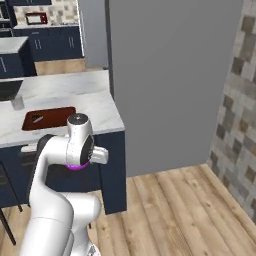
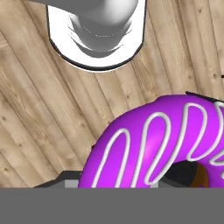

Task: Take the cake and donut from the fridge and place them on the empty tray on the dining counter.

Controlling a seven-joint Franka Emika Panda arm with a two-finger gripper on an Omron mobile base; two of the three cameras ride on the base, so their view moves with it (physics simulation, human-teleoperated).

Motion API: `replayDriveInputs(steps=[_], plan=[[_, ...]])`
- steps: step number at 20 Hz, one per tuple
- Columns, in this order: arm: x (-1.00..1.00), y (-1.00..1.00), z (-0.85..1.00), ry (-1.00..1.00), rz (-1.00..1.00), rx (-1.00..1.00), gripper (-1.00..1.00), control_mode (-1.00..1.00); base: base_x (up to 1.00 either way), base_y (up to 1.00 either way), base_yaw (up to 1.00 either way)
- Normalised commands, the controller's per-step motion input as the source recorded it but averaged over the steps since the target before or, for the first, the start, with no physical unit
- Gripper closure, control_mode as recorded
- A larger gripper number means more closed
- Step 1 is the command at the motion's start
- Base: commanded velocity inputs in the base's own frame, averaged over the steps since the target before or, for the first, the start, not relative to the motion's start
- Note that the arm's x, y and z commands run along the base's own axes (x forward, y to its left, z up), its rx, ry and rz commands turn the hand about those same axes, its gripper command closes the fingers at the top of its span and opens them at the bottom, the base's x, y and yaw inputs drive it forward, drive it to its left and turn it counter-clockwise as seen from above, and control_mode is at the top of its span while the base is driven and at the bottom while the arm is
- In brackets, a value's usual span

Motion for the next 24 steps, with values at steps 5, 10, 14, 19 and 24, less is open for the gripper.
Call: replayDriveInputs(steps=[5,10,14,19,24], plan=[[0.0,0.0,0.0,0.0,0.0,0.0,1.0,1.0,0.54,-0.37,0.34],[0.0,0.0,0.0,0.0,0.0,0.0,1.0,1.0,0.5,-0.39,0.34],[0.0,0.0,0.0,0.0,0.0,0.0,1.0,1.0,0.5,-0.3,0.33],[0.0,0.0,0.0,0.0,0.0,0.0,1.0,1.0,0.47,-0.31,0.33],[0.0,0.0,0.0,0.0,0.0,0.0,1.0,1.0,0.47,-0.35,0.33]])
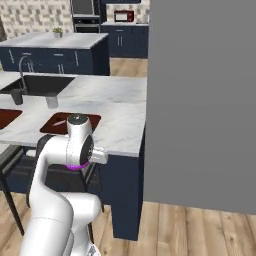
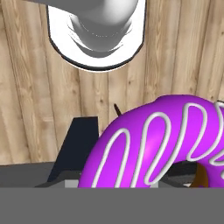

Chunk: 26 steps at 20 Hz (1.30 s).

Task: Take the cake and donut from the fridge and place them on the empty tray on the dining counter.

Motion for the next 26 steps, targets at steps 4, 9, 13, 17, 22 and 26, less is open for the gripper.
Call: replayDriveInputs(steps=[4,9,13,17,22,26], plan=[[0.0,0.0,0.0,0.0,0.0,0.0,1.0,1.0,0.47,-0.35,0.32],[0.0,0.0,0.0,0.0,0.0,0.0,1.0,1.0,0.51,-0.33,0.32],[0.0,0.0,0.0,0.0,0.0,0.0,1.0,1.0,0.43,-0.34,0.32],[0.0,0.0,0.0,0.0,0.0,0.0,1.0,1.0,0.37,-0.28,0.32],[0.17,-0.1,0.0,0.0,0.18,0.01,1.0,-1.0,0.11,-0.06,0.12],[0.47,-0.01,0.03,0.0,0.21,0.01,1.0,-1.0,0.0,0.0,0.0]])
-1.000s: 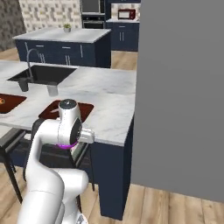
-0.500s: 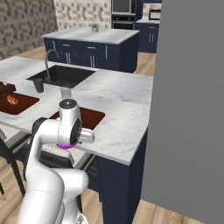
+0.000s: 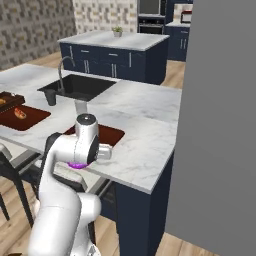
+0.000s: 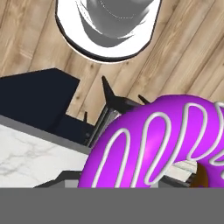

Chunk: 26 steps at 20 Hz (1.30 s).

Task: Take the cake and donut from the fridge and place them on the empty tray on the dining counter.

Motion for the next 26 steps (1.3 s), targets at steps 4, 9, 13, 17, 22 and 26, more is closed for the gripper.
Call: replayDriveInputs(steps=[4,9,13,17,22,26], plan=[[0.58,0.0,0.12,0.0,0.15,0.01,1.0,-1.0,0.0,0.0,0.0],[0.64,0.0,0.21,0.1,0.11,0.0,1.0,-1.0,0.0,0.0,0.0],[0.68,0.0,0.04,0.11,0.1,0.0,1.0,-1.0,0.0,0.0,0.0],[0.68,0.09,0.0,0.1,0.07,-0.01,1.0,-1.0,0.0,0.0,0.0],[0.43,0.22,-0.11,0.02,0.0,-0.01,1.0,-1.0,0.0,0.0,0.0],[0.35,0.14,-0.44,0.0,0.0,0.0,1.0,-1.0,0.0,0.0,0.0]])
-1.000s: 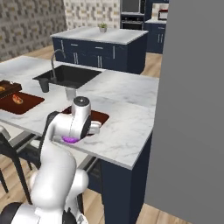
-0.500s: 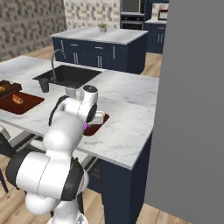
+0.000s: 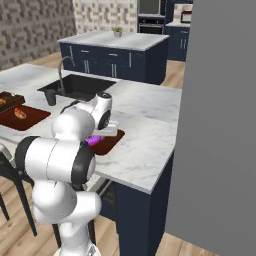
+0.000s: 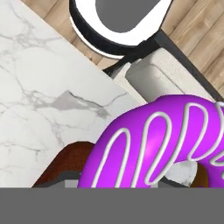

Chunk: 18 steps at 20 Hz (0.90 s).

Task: Take the cake and donut from the fridge and place them on the empty tray on the dining counter.

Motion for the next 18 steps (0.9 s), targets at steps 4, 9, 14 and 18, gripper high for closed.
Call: replayDriveInputs(steps=[4,9,14,18], plan=[[0.36,0.15,-0.44,0.0,0.0,0.0,1.0,-1.0,0.0,0.0,0.0],[0.52,0.32,-0.15,0.0,0.0,-0.03,1.0,-1.0,0.0,0.0,0.0],[0.61,0.15,-0.33,0.0,0.01,-0.05,1.0,-1.0,0.0,0.0,0.0],[0.61,0.0,-0.48,0.0,0.07,-0.02,1.0,-1.0,0.0,0.0,0.0]])
